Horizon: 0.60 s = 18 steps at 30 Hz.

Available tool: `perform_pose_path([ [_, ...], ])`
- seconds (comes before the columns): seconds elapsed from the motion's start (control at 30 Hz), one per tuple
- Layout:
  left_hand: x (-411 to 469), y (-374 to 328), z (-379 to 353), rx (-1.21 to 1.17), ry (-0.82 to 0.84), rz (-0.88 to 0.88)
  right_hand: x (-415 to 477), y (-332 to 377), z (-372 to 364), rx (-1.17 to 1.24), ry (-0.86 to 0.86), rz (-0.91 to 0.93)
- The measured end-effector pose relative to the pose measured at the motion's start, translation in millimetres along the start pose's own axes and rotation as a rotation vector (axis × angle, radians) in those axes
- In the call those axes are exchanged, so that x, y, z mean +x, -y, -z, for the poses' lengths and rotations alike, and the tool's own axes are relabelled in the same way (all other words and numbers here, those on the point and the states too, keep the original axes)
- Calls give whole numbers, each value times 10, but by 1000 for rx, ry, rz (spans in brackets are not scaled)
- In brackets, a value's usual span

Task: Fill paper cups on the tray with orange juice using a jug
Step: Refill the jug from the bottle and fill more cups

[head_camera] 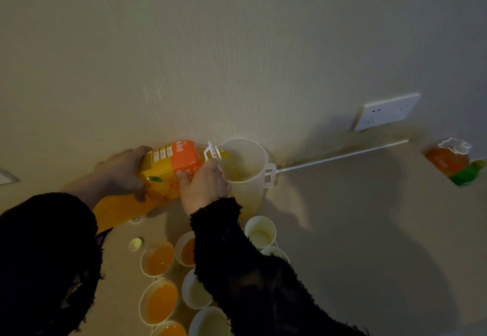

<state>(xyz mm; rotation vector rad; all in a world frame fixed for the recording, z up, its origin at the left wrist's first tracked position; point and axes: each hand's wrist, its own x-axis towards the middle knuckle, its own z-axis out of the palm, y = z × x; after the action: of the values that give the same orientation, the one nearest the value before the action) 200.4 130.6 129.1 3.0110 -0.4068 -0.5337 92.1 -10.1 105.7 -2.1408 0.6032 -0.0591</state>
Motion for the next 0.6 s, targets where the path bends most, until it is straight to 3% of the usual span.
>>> perform_pose_path([
  [0.6, -2, -3, 10, -22, 11, -1, -17, 24, 17, 9, 3, -10],
])
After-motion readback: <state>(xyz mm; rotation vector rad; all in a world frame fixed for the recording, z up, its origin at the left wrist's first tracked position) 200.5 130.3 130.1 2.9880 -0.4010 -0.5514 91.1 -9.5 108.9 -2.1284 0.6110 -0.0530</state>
